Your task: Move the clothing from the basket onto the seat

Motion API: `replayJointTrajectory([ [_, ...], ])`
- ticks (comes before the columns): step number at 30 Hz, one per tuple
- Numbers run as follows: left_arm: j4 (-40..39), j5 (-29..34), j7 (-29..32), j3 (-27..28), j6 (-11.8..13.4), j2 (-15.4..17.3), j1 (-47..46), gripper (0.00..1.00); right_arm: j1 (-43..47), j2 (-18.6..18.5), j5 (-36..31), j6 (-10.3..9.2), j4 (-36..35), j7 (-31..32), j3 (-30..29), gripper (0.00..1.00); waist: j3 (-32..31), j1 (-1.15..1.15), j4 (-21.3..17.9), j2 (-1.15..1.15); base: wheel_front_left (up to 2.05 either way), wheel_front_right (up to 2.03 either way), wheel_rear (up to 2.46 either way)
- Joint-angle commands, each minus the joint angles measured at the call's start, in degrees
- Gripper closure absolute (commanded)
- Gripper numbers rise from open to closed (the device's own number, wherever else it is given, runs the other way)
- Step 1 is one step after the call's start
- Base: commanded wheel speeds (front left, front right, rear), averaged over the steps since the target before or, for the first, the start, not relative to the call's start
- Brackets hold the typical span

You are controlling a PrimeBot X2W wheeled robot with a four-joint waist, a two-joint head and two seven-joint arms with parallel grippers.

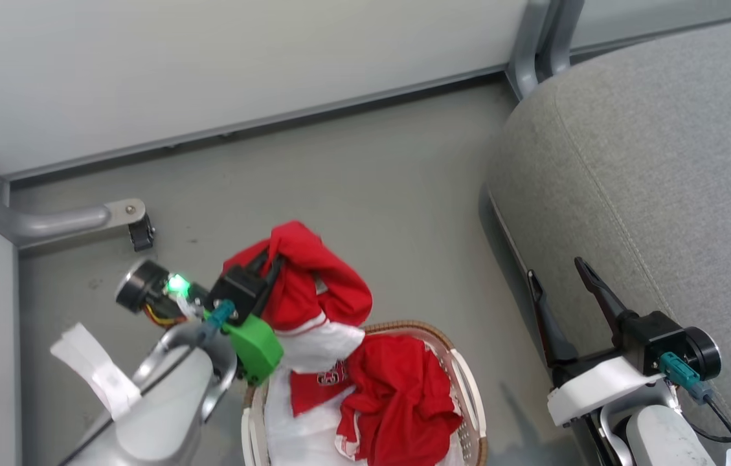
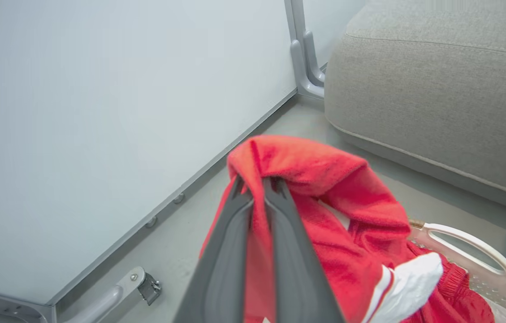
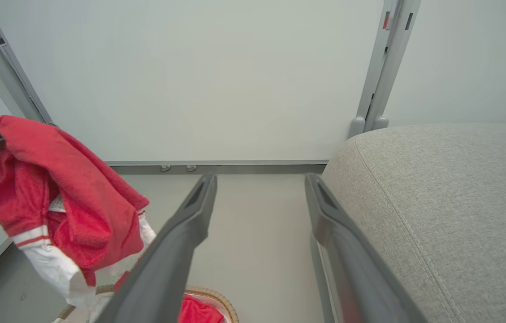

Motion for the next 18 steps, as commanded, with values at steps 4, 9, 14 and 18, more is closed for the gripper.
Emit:
replayJointTrajectory([
  [4, -3.78, -1.9, 2.56, -1.82, -0.3, 2.02, -5.3, 1.0, 1.31, -0.23, -0.49, -0.02, 0.3, -0.12, 0.09, 0.0, -3.93, 0.0, 0.59, 0.0, 0.0, 0.0, 0.0],
  [9, -7.96, -6.38, 6.85, -4.07, -0.32, 3.85, -10.44, 1.0, 1.47, -0.23, -1.04, -0.02, 0.34, -0.12, 0.76, 0.0, -5.52, 0.0, 0.53, 0.0, 0.0, 0.0, 0.0],
  [14, -11.82, -10.41, 10.47, -5.87, -0.24, 5.52, -14.9, 1.0, 0.77, -0.22, -1.63, -0.02, 0.05, -0.12, 1.55, 0.0, -6.65, 0.0, 0.58, 0.0, 0.0, 0.0, 0.0],
  [18, -14.13, -12.47, 12.19, -6.88, -0.24, 6.1, -17.67, 1.0, -0.16, -0.21, -1.99, -0.02, -0.11, -0.12, 2.52, 0.0, -7.28, 0.0, 0.86, 0.0, 0.0, 0.0, 0.0],
])
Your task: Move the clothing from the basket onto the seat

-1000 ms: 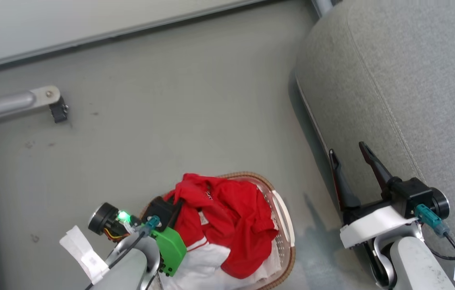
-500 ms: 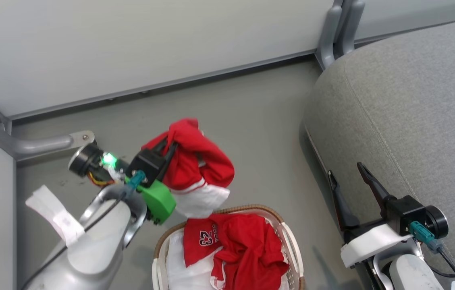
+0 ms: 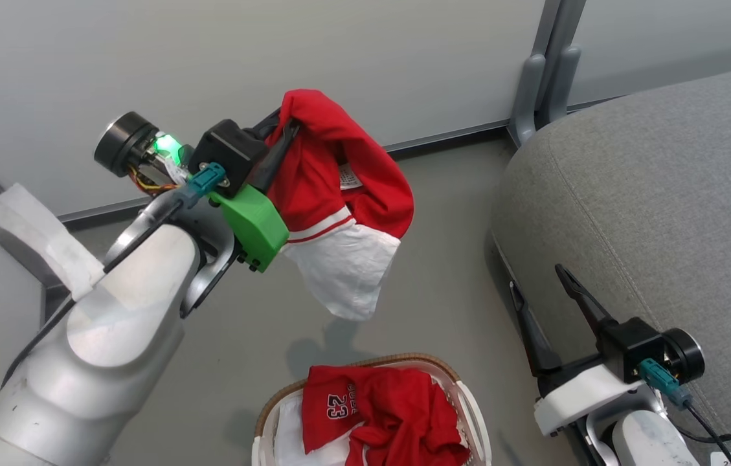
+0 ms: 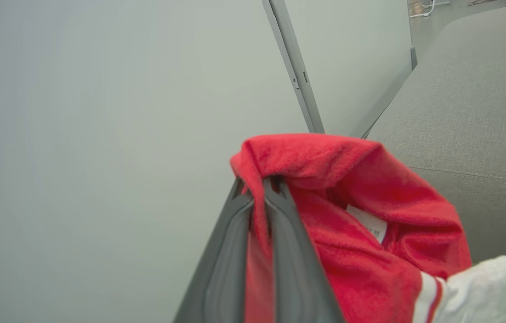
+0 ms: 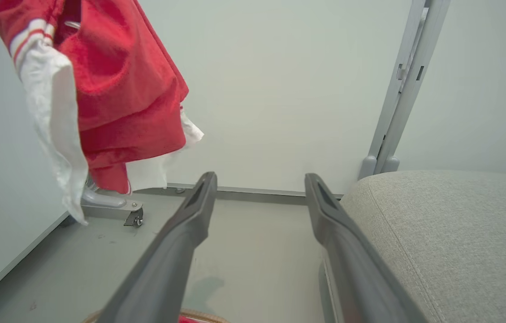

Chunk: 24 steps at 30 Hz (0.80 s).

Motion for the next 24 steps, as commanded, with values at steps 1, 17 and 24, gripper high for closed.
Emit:
replayJointTrajectory([
  [1, -0.75, -0.54, 0.27, -0.22, 0.14, 0.3, -1.54, 1.0, -0.78, -0.19, -0.52, -0.02, -0.24, -0.12, 0.4, 0.0, -0.26, 0.0, 0.24, 0.0, 0.0, 0.0, 0.0],
  [17, -3.64, -2.29, 2.72, -1.68, 0.53, -0.85, -4.24, 1.0, -9.77, -0.2, 6.88, -0.02, -3.3, -0.11, 8.85, 0.0, -1.07, 0.0, 1.43, 0.0, 0.0, 0.0, 0.0],
  [24, -4.5, -2.93, 2.57, -3.03, 0.45, -2.17, -4.01, 1.0, -14.35, -0.2, 7.98, -0.02, 1.69, -0.08, 12.86, 0.0, -1.48, 0.0, 2.4, 0.0, 0.0, 0.0, 0.0],
])
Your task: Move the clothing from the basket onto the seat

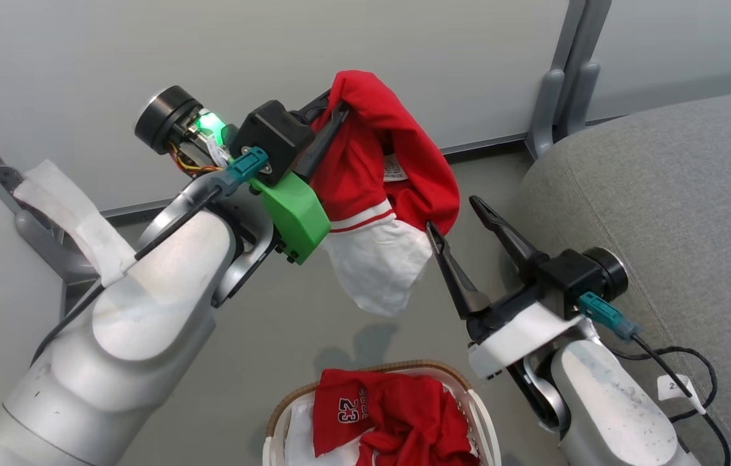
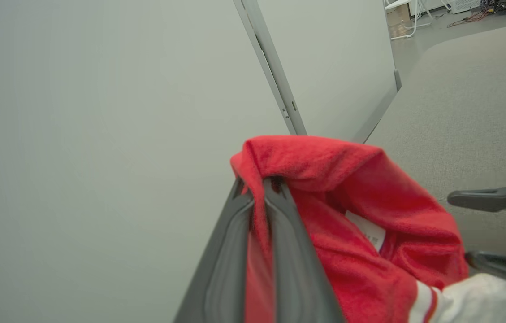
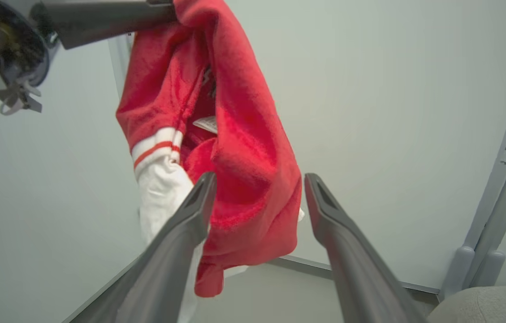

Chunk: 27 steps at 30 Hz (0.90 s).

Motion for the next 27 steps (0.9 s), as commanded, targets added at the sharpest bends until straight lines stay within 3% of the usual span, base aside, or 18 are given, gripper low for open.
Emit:
replayJointTrajectory([
  [1, -0.42, -0.79, -0.23, -0.28, 0.13, -0.36, -0.69, 1.0, -1.4, -0.22, 0.11, -0.02, 1.59, -0.02, 0.61, 0.0, -0.14, 0.0, 0.42, 0.0, 0.0, 0.0, 0.0],
  [13, -3.06, -3.39, 0.12, -3.0, -0.1, -1.83, 1.45, 1.0, -7.86, -0.21, 1.71, -0.02, 10.81, -0.02, 2.96, 0.0, -0.79, 0.0, 2.65, 0.0, 0.0, 0.0, 0.0],
  [14, -3.1, -3.61, 0.08, -3.11, -0.1, -1.85, 1.7, 1.0, -8.2, -0.21, 1.82, -0.02, 11.2, -0.02, 2.96, 0.11, -0.84, 0.0, 2.76, 0.0, 0.0, 0.0, 0.0],
  [15, -3.12, -3.71, -0.02, -3.19, -0.1, -1.87, 1.91, 1.0, -8.45, -0.21, 1.95, -0.02, 11.42, -0.02, 2.99, 0.51, -0.88, 0.0, 2.84, 0.0, 0.0, 0.0, 0.0],
  [16, -3.09, -3.97, -0.07, -3.29, -0.08, -1.89, 2.23, 1.0, -8.7, -0.21, 2.19, -0.02, 11.63, -0.02, 3.06, 0.81, -0.93, 0.0, 2.91, 0.0, 0.0, 0.0, 0.0],
  [17, -3.06, -4.11, -0.15, -3.36, -0.02, -1.87, 2.47, 1.0, -8.85, -0.21, 2.14, -0.02, 11.85, -0.02, 3.19, 0.98, -0.97, 0.0, 2.96, 0.0, 0.0, 0.0, 0.0],
  [25, -1.33, -6.62, -3.97, -2.89, 1.76, -1.81, 9.08, 1.0, -8.28, -0.21, 1.82, -0.02, 12.19, -0.02, 1.35, 1.0, -1.39, 0.0, 2.68, 0.0, 0.0, 0.0, 0.0],
  [26, -0.94, -6.88, -4.64, -2.8, 1.91, -1.88, 9.98, 0.93, -8.16, -0.21, 1.7, -0.02, 12.22, -0.02, 1.05, 1.0, -1.42, 0.0, 2.63, 0.0, 0.0, 0.0, 0.0],
  [27, -0.5, -7.32, -5.67, -2.68, 2.26, -2.06, 11.18, 0.76, -8.03, -0.21, 1.51, -0.02, 12.2, -0.02, 0.52, 1.0, -1.45, 0.0, 2.58, 0.0, 0.0, 0.0, 0.0],
])
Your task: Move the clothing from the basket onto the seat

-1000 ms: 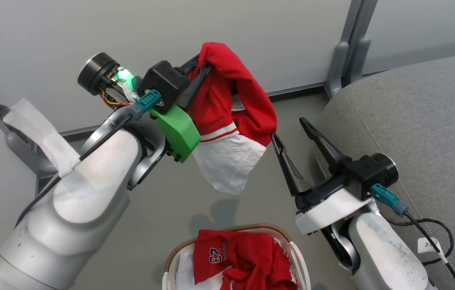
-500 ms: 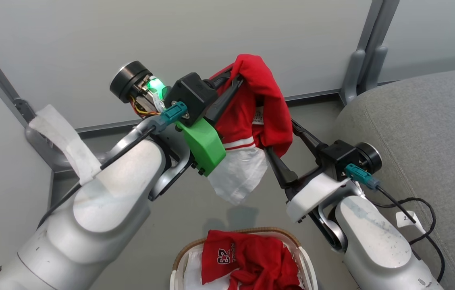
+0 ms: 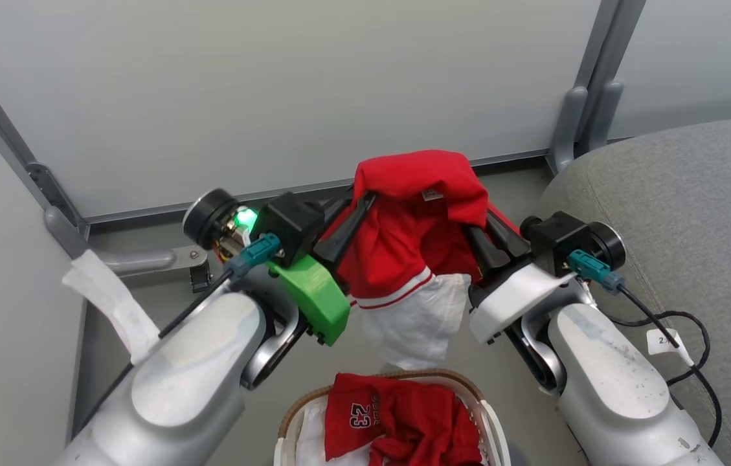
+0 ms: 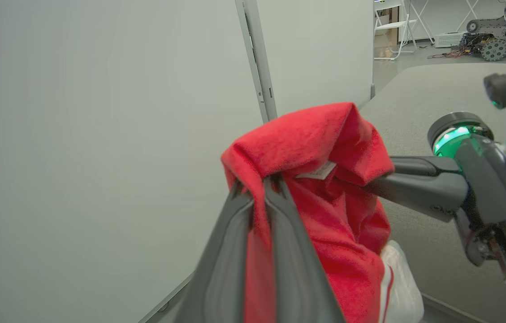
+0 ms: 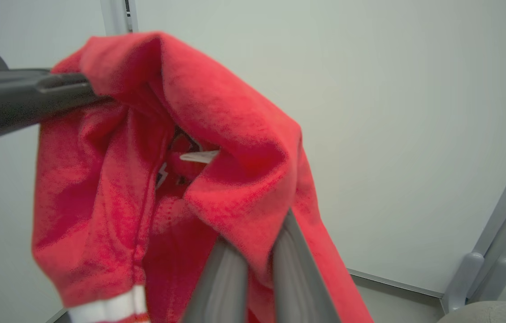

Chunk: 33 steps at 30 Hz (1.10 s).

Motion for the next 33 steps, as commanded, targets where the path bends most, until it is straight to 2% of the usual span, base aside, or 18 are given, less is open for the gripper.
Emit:
replayJointTrajectory([
  [1, 0.6, -0.86, -1.44, 0.48, 0.63, -0.41, 2.03, 0.58, 0.54, -0.21, -0.57, -0.02, -0.08, -0.02, -0.7, 1.0, -0.04, 0.0, -0.07, 0.0, 0.0, 0.0, 0.0],
  [2, 1.05, -1.28, -2.26, 0.52, 0.81, -0.61, 2.99, 0.24, 0.63, -0.21, -0.68, -0.02, -0.15, -0.02, -1.03, 1.0, -0.07, 0.0, -0.09, 0.0, 0.0, 0.0, 0.0],
  [3, 1.79, -1.49, -3.39, 0.46, 0.91, -0.84, 4.2, 0.0, 0.74, -0.2, -0.75, -0.02, -0.25, -0.02, -1.59, 1.0, -0.11, 0.0, -0.11, 0.0, 0.0, 0.0, 0.0],
  [8, 4.69, -3.98, -7.83, 0.96, 0.57, -2.26, 9.14, 0.0, 1.05, -0.2, -1.78, -0.02, -0.47, -0.02, -3.74, 1.0, -0.27, 0.0, -0.16, 0.0, 0.0, 0.0, 0.0],
  [15, 7.8, -3.93, -10.11, 1.95, 0.82, -3.24, 14.46, 0.0, 1.73, -0.2, -3.07, -0.02, -0.83, -0.02, -6.41, 1.0, -0.49, 0.0, -0.11, 0.0, 0.0, 0.0, 0.0],
  [23, 7.51, -1.23, -10.38, 6.02, 1.38, -5.19, 20.82, 0.0, 3.12, -0.2, -3.72, -0.02, -1.44, -0.03, -9.47, 1.0, -0.35, 0.0, 0.24, 0.0, 0.0, 0.0, 0.0],
  [33, 6.87, 3.87, -10.37, 10.86, -0.14, -7.97, 24.68, 0.0, 4.18, -0.21, -4.14, -0.02, -1.43, -0.03, -10.78, 1.0, 0.09, 0.0, -0.52, 0.0, 0.0, 0.0, 0.0],
])
